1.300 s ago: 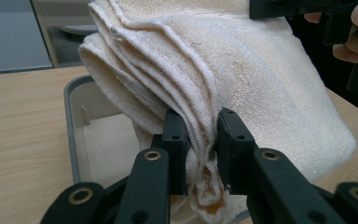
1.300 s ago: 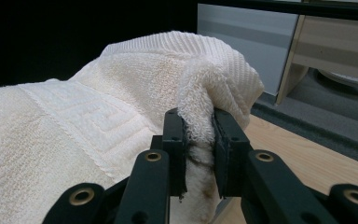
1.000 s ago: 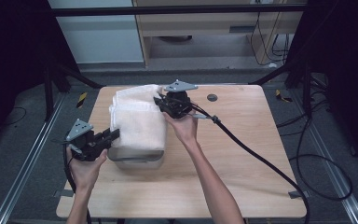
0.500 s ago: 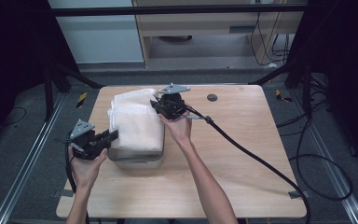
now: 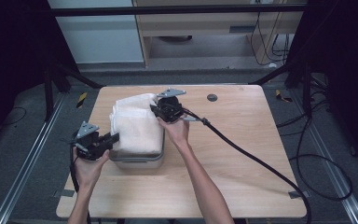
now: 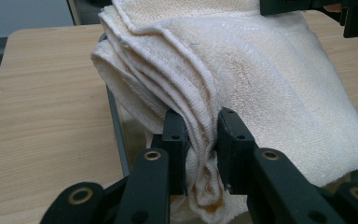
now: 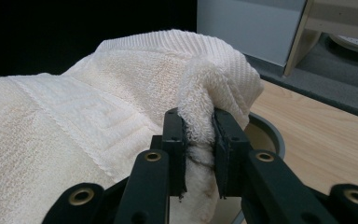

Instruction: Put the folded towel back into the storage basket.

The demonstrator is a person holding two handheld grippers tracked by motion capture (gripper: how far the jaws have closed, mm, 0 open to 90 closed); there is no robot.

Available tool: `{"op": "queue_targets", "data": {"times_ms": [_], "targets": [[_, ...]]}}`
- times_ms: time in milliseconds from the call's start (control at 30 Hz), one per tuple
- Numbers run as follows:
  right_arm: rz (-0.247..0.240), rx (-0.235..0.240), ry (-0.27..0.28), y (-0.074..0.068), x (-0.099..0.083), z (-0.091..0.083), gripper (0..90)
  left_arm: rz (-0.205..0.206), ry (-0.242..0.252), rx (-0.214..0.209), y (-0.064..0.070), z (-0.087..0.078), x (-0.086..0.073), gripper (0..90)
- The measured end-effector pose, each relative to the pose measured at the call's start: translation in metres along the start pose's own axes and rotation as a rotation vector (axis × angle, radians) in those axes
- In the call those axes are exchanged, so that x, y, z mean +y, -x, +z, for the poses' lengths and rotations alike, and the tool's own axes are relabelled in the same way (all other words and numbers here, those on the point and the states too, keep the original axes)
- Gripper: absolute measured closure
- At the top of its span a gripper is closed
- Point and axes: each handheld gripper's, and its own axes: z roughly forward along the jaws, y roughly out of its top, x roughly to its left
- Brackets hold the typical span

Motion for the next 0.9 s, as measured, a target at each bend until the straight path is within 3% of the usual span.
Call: {"op": "queue_targets", "data": {"times_ms": [900], "targets": [[-0.037, -0.045, -0.095, -0.002, -0.027, 0.02, 74.9, 0.001, -0.114, 0.014, -0.005, 0.026, -0.02, 73.7]]}}
